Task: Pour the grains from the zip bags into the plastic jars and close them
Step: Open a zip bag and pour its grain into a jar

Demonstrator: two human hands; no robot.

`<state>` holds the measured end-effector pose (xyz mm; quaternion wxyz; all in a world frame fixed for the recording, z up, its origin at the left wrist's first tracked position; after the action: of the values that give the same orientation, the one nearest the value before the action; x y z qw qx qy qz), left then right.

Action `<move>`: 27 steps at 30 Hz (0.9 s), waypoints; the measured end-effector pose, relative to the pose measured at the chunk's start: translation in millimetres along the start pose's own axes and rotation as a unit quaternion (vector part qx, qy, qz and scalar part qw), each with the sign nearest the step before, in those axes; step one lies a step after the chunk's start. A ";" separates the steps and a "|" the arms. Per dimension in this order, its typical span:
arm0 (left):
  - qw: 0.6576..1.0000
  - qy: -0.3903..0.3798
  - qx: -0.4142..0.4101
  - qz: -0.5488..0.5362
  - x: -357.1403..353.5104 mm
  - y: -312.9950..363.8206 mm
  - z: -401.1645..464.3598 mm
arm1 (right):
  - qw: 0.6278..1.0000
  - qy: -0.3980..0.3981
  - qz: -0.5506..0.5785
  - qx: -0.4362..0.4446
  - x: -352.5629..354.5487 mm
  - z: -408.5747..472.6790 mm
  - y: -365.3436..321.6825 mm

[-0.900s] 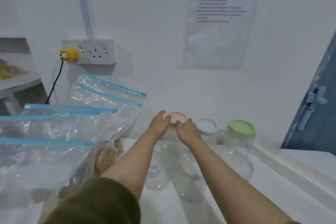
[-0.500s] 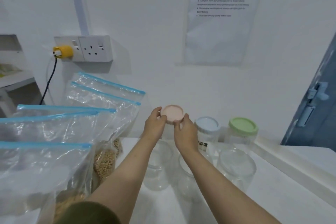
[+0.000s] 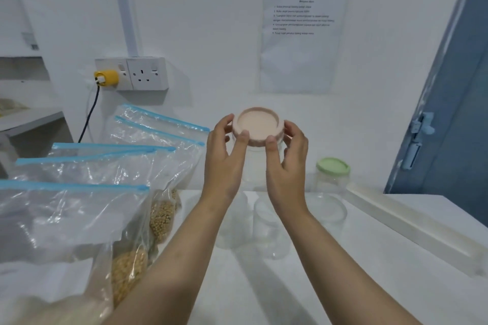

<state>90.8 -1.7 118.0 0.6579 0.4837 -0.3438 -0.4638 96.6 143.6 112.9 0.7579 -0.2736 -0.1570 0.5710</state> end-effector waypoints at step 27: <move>0.962 -0.218 0.163 0.015 -8.3 -112.1 -210.9 | 0.953 -0.097 -0.005 -0.288 129.7 -191.0 -19.1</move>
<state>246.9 61.7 -51.5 0.4863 0.4660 -0.5571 -0.4857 255.3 218.2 -38.4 0.6307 -0.4230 -0.3889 0.5215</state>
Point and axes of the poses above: each hand's wrist, its own z-axis towards the middle knuckle, its own x-axis out of the back of the hand, y = z × x, the point moved 8 cm from there along z, towards the middle knuckle, and after that the axes turned 13 degrees about x, right-handed, at the moved point
